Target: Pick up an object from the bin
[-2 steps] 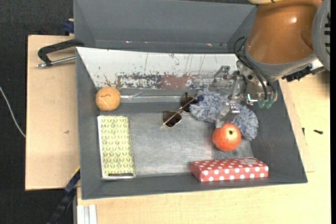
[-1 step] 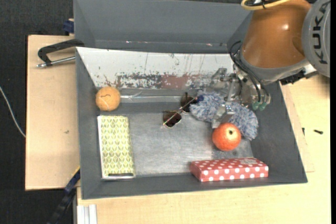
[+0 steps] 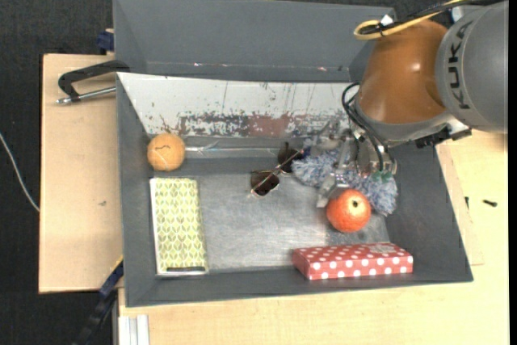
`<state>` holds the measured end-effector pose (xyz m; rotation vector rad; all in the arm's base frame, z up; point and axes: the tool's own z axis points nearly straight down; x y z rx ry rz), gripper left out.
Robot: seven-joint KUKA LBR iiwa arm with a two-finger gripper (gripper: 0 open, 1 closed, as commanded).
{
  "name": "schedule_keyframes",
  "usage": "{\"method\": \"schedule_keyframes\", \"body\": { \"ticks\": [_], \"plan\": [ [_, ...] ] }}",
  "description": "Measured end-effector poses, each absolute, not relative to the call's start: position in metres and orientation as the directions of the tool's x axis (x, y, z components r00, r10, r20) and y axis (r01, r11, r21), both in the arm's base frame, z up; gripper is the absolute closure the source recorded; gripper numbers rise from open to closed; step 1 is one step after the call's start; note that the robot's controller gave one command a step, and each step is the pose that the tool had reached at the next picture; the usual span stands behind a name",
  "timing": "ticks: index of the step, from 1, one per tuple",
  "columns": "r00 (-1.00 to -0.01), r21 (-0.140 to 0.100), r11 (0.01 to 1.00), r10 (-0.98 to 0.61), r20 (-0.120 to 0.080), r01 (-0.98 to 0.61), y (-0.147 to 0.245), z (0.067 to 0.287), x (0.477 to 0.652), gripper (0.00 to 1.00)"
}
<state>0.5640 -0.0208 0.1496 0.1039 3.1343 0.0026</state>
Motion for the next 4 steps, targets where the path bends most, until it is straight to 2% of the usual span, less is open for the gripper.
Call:
{"method": "schedule_keyframes", "body": {
  "ticks": [1, 2, 3, 4],
  "plan": [
    [-0.998, 0.001, 0.998, 0.058, 0.003, 0.058, -0.023, 0.119, 0.565, 0.0],
    [-0.999, -0.001, 0.999, -0.033, -0.007, -0.033, 0.018, 0.103, 0.588, 0.0],
    [-1.0, 0.002, 1.0, 0.018, -0.009, 0.018, 0.046, 0.08, 0.583, 1.0],
    [-1.0, 0.002, 1.0, 0.018, -0.009, 0.018, 0.046, 0.08, 0.583, 1.0]
  ]
}}
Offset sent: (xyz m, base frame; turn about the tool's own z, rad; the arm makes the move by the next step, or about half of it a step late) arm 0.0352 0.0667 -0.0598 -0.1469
